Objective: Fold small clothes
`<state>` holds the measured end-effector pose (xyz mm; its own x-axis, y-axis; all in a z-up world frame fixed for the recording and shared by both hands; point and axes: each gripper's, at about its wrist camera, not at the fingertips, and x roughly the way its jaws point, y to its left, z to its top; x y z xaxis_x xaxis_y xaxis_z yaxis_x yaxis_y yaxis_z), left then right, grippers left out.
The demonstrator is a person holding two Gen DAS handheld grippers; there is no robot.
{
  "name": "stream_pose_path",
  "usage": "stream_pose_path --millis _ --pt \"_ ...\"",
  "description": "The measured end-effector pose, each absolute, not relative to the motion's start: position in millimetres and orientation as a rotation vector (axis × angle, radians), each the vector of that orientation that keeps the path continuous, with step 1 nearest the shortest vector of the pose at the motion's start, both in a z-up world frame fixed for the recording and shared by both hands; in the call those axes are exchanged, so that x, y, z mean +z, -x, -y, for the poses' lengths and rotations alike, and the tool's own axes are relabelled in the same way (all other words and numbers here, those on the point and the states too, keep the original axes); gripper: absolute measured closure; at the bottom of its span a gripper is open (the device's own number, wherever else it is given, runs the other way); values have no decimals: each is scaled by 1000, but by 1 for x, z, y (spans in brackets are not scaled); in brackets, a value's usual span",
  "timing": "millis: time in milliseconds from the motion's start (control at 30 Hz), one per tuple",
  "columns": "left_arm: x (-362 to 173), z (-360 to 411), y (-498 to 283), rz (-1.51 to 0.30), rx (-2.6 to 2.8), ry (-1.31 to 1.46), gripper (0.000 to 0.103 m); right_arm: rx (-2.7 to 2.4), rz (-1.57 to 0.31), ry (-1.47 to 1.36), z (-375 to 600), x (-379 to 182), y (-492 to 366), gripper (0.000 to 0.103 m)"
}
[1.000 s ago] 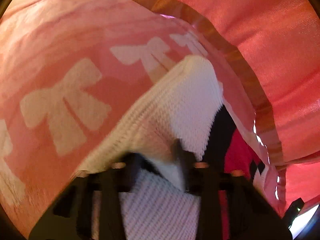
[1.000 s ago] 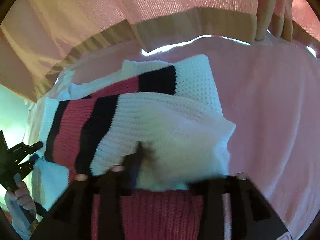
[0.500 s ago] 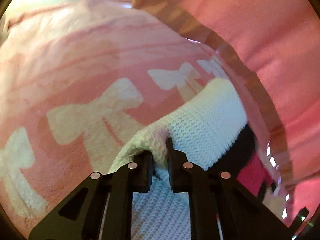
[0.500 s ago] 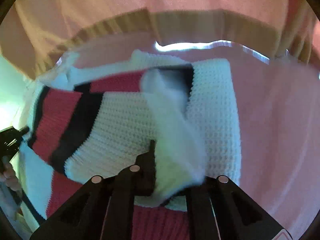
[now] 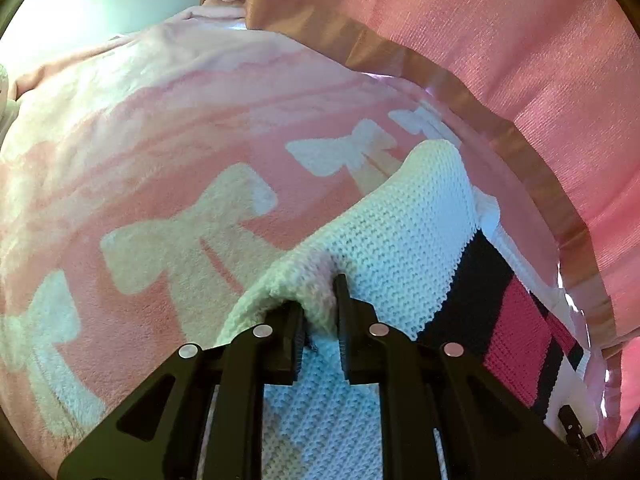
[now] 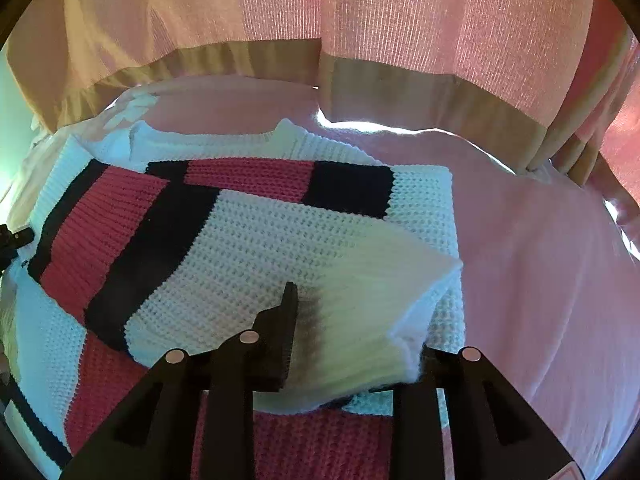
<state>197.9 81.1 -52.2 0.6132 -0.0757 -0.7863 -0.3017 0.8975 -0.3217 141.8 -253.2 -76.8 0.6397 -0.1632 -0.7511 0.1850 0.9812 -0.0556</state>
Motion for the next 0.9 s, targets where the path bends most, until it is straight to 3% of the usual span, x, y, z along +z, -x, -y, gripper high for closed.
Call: stream_pose_path --millis 67,167,333,400,467,600,733,900 --pt "-52 -80 -198 -909 142 441 89 -194 -853 -27 253 -76 -142 79" --pt "-52 -78 -197 -909 148 431 89 -196 -845 -19 252 -72 -141 94" --pt "-51 -78 -198 -911 146 428 89 -208 -832 -13 254 -65 -137 96" --pt "-51 -78 -199 -913 144 431 89 -235 -846 -28 264 -64 -131 92" --pt "-51 -78 -199 -915 140 431 89 -305 -911 -27 280 -75 -128 75" --pt "-50 -80 -198 -927 119 439 88 -472 -814 -61 298 -54 -103 68" --pt "-49 -82 -196 -939 107 454 86 -314 -684 -9 235 -15 -103 66" --pt "-46 -84 -191 -945 95 433 85 -18 -688 172 105 -23 -166 70"
